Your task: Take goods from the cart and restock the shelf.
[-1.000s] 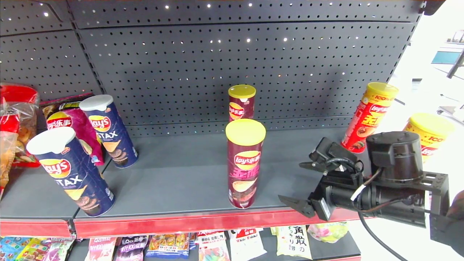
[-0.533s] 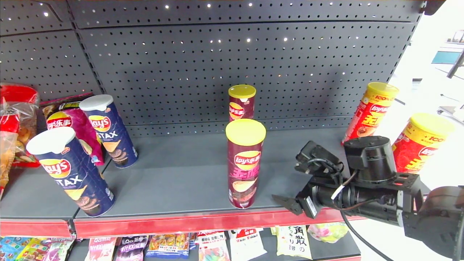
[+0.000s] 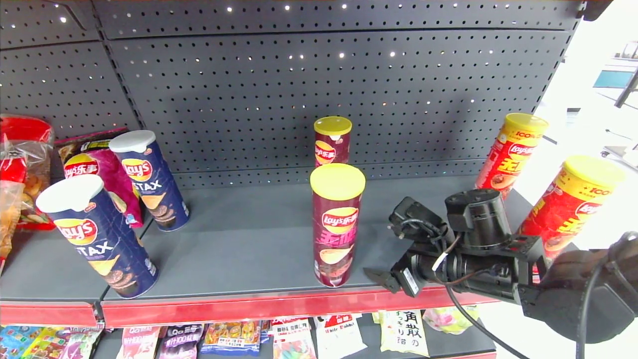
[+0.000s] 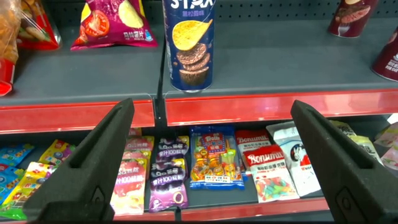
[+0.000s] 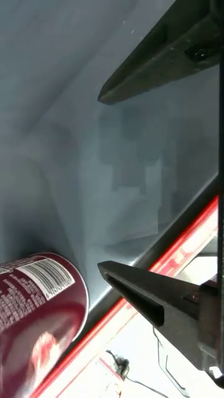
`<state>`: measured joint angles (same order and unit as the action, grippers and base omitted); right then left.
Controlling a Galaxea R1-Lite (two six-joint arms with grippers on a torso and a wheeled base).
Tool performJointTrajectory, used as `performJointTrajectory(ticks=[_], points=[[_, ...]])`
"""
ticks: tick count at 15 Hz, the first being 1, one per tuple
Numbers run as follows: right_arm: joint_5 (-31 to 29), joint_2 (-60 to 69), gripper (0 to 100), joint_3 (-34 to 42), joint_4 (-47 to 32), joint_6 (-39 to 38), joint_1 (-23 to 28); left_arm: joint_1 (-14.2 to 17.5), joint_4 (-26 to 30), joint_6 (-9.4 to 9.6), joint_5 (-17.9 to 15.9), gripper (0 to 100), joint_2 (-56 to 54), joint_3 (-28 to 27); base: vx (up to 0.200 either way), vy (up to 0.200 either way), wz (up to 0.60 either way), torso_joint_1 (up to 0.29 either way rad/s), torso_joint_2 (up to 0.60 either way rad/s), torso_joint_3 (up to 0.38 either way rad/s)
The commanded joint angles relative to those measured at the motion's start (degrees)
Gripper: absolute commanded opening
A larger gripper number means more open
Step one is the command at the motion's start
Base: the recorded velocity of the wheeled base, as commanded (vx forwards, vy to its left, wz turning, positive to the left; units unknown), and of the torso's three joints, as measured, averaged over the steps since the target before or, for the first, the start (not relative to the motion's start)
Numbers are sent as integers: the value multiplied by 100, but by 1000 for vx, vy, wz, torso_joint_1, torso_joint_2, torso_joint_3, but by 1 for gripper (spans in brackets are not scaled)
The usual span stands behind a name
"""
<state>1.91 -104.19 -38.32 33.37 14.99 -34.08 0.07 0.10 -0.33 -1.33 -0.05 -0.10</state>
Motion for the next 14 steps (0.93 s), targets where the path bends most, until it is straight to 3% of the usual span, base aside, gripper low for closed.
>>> performJointTrajectory(ticks=[1, 14], points=[[2, -180, 100, -80, 12, 3, -28, 1, -1, -2, 1, 100, 5, 1, 0, 0, 0, 0, 0, 0], [2, -444, 100, -343, 38, 12, -54, 1, -1, -2, 1, 100, 5, 1, 0, 0, 0, 0, 0, 0]])
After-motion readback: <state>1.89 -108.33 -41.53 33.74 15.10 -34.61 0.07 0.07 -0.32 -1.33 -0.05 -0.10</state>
